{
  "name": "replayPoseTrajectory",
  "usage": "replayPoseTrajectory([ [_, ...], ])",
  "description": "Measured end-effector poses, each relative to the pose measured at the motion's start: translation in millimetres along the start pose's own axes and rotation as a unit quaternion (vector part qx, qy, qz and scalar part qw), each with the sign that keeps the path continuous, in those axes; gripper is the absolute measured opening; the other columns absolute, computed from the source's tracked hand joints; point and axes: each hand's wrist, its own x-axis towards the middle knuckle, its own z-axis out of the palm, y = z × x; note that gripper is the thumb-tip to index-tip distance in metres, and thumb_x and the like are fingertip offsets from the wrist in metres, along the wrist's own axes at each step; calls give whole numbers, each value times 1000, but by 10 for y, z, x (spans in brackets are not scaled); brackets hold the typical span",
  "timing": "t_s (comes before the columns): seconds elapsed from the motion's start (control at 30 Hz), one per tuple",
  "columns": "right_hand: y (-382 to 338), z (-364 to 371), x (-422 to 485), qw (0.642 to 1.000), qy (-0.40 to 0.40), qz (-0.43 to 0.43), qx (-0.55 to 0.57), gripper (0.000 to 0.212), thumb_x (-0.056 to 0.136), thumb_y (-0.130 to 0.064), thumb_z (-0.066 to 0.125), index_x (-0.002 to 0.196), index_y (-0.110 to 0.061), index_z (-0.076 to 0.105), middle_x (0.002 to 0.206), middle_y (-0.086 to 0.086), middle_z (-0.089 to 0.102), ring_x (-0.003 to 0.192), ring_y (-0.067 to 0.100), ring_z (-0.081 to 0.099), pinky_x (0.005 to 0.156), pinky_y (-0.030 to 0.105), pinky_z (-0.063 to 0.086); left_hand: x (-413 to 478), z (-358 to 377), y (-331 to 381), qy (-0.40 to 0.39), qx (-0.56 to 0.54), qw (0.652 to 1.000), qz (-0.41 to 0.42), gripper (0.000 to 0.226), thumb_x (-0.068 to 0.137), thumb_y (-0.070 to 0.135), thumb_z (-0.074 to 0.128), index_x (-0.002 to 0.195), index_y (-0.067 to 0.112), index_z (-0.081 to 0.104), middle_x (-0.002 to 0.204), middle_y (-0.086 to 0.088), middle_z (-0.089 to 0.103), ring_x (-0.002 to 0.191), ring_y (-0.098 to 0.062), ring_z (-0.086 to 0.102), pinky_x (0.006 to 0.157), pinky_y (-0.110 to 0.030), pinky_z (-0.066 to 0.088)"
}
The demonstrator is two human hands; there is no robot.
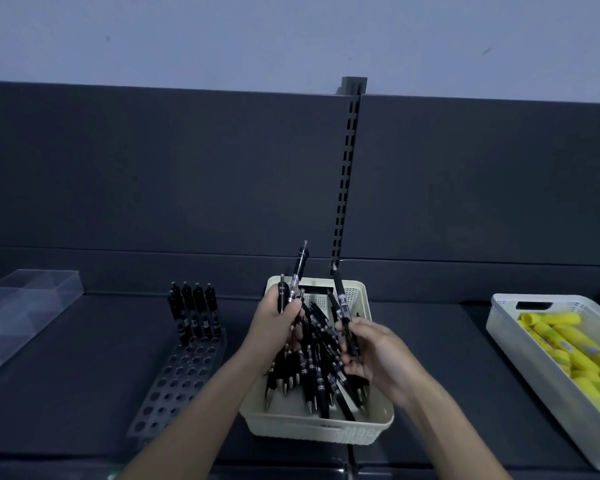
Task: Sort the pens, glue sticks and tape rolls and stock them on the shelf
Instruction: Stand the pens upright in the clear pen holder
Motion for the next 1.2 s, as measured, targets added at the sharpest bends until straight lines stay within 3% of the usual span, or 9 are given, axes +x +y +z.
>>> replayPoseTrajectory([
  [0.17, -101, 76, -74, 998, -52, -22, -7, 24, 97, -13, 42, 102, -9, 64, 62, 3, 52, 42, 10, 39, 36, 17, 28, -142, -176, 157, 29, -28, 999, 31, 17, 93, 4, 48, 91, 20, 53, 68, -1, 60, 46, -10, 44, 39, -20, 35],
  [0.3, -120, 283, -74, 982, -66, -79, -159, 22, 97, -8, 43, 98, -13, 65, 60, -1, 53, 41, 6, 35, 35, 16, 23, -247, -494, 153, 106, -42, 993, 26, 16, 85, 7, 63, 73, 10, 54, 53, -3, 50, 39, -10, 37, 35, -18, 28],
  [0.4, -100, 483, -40, 952, -70, -115, -274, 18, 95, -6, 45, 94, 0, 62, 59, -1, 48, 38, 3, 31, 37, 14, 21, -320, -776, 150, 151, -68, 986, 15, 15, 81, 5, 68, 70, 11, 59, 51, 0, 53, 35, -6, 36, 34, -15, 25],
  [0.47, -70, 634, -20, 930, -78, -135, -333, 17, 94, -6, 47, 94, 2, 63, 59, -1, 46, 40, 1, 34, 42, 14, 27, -365, -948, 153, 159, -89, 983, 16, 13, 81, 3, 67, 71, 9, 61, 58, -5, 58, 34, -5, 37, 33, -14, 25],
  [0.6, -1, 953, 51, 910, -83, -163, -372, 16, 90, -7, 56, 90, -18, 68, 72, -2, 52, 67, 9, 45, 64, 18, 35, -428, -1259, 99, 141, -108, 984, -15, 11, 81, 2, 66, 72, 8, 62, 62, -7, 62, 35, -6, 38, 34, -15, 26],
  [0.73, 78, 1324, 170, 934, -25, -174, -310, 21, 83, 1, 64, 88, -19, 68, 61, -16, 60, 55, -6, 53, 54, 4, 38, -448, -1653, -11, 121, -113, 986, -34, 11, 82, 1, 65, 73, 7, 62, 66, -8, 65, 38, -7, 42, 35, -17, 30],
  [0.87, 245, 1786, 315, 995, 39, -91, 5, 14, 81, 9, 60, 88, -2, 65, 56, -1, 59, 45, 7, 51, 41, 14, 40, -427, -2122, -127, 96, -122, 987, -49, 13, 80, -4, 65, 75, 7, 60, 57, -3, 56, 40, -8, 43, 37, -18, 32],
  [1.0, 420, 2147, 444, 971, 94, -42, 216, 10, 85, 3, 57, 78, -4, 57, 64, 4, 58, 47, 6, 59, 44, 13, 49, -381, -2405, -275, 54, -87, 993, -67, 16, 77, -6, 68, 73, 6, 60, 49, -1, 50, 41, -11, 41, 37, -20, 31],
  [1.2, 526, 2414, 400, 982, 128, -119, 66, 25, 92, -3, 49, 68, -7, 52, 67, 6, 59, 64, 17, 59, 57, 21, 53, -301, -2416, -427, -37, -36, 996, -79, 13, 79, 2, 69, 73, 7, 59, 46, -1, 50, 36, -9, 39, 37, -19, 31],
])
